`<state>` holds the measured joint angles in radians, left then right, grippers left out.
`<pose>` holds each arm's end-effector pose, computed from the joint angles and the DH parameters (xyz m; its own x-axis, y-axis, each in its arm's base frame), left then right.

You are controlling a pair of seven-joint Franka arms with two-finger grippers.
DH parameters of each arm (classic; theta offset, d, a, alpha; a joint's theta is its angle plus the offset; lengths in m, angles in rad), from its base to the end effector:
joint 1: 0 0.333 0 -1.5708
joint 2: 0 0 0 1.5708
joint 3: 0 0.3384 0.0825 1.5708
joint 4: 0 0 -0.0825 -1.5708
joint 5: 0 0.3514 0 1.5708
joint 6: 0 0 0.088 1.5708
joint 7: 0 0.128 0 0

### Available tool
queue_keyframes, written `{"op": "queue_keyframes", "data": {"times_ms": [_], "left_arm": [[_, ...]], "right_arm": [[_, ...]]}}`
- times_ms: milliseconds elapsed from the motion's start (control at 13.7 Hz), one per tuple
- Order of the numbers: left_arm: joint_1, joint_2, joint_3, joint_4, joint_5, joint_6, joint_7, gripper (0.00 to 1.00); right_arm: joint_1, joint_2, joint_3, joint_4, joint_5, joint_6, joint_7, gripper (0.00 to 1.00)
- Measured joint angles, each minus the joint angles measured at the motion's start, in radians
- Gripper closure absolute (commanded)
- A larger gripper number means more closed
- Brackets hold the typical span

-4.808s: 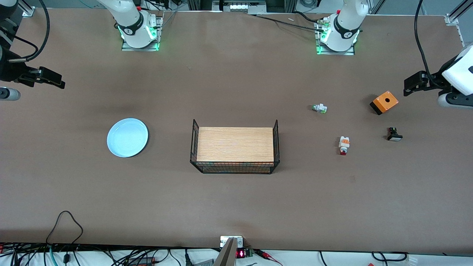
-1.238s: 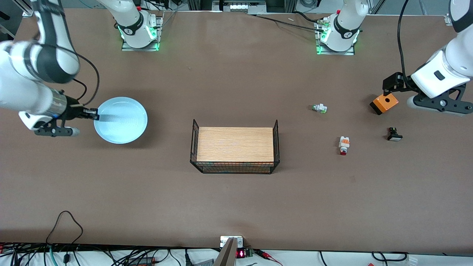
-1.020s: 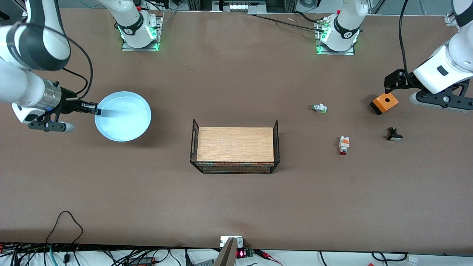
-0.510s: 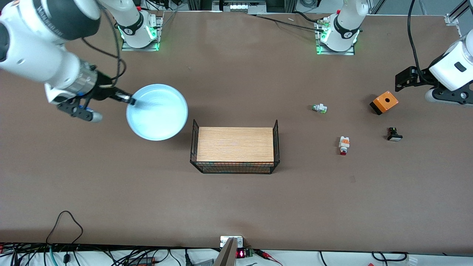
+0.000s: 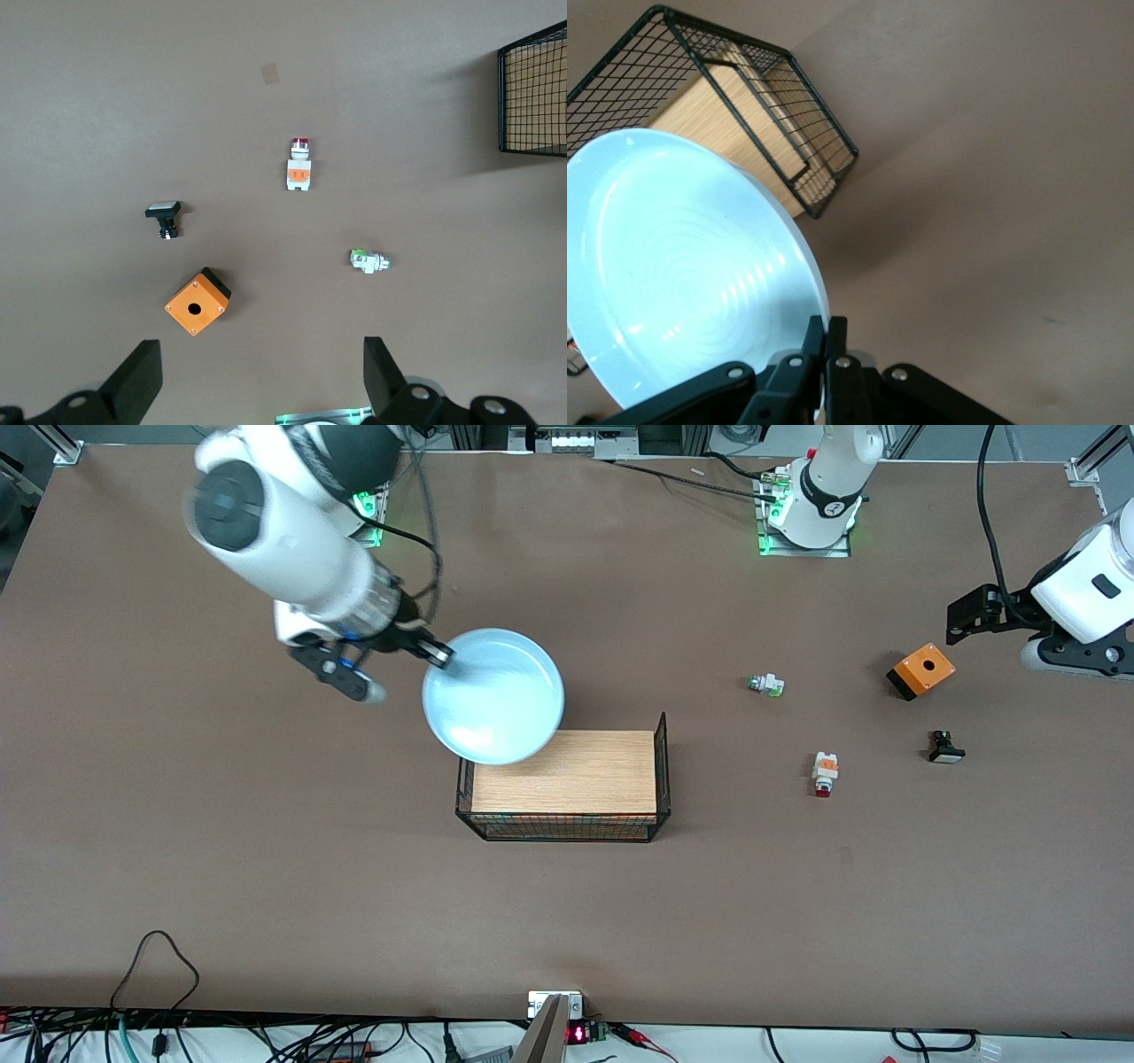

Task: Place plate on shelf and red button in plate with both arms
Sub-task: 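Carry the plate with the right gripper while the left gripper reaches the buttons, then release the plate in the basket while the left gripper grasps the red button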

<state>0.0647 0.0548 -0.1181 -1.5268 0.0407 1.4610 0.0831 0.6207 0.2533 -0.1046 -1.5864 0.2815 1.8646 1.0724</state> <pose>0.5247 -0.0206 0.6077 0.9837 -0.1318 -0.1223 -0.1357 -0.9905 -0.0242 0.5203 0.3337 0.5041 0.7983 -0.5663 -0.2049 -0.5958 -0.7923 -0.1312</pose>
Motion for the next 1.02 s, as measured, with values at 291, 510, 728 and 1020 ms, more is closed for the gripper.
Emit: {"op": "queue_keyframes", "data": {"times_ms": [291,510,728,1020], "left_arm": [[0.000,0.006,0.000,-0.018,0.000,0.004,0.000,0.00],[0.006,0.034,0.000,-0.058,0.000,0.072,0.001,0.00],[0.013,0.079,0.001,-0.188,0.000,0.267,0.001,0.00],[0.012,0.180,-0.001,-0.359,0.000,0.555,0.002,0.00]], "right_arm": [[0.058,0.090,0.000,0.010,0.000,0.089,0.100,1.00],[0.097,0.142,0.000,0.012,0.000,0.158,0.138,1.00],[0.116,0.174,-0.001,0.013,-0.010,0.192,0.150,1.00],[0.115,0.206,-0.012,0.013,-0.012,0.261,0.150,1.00]]}}
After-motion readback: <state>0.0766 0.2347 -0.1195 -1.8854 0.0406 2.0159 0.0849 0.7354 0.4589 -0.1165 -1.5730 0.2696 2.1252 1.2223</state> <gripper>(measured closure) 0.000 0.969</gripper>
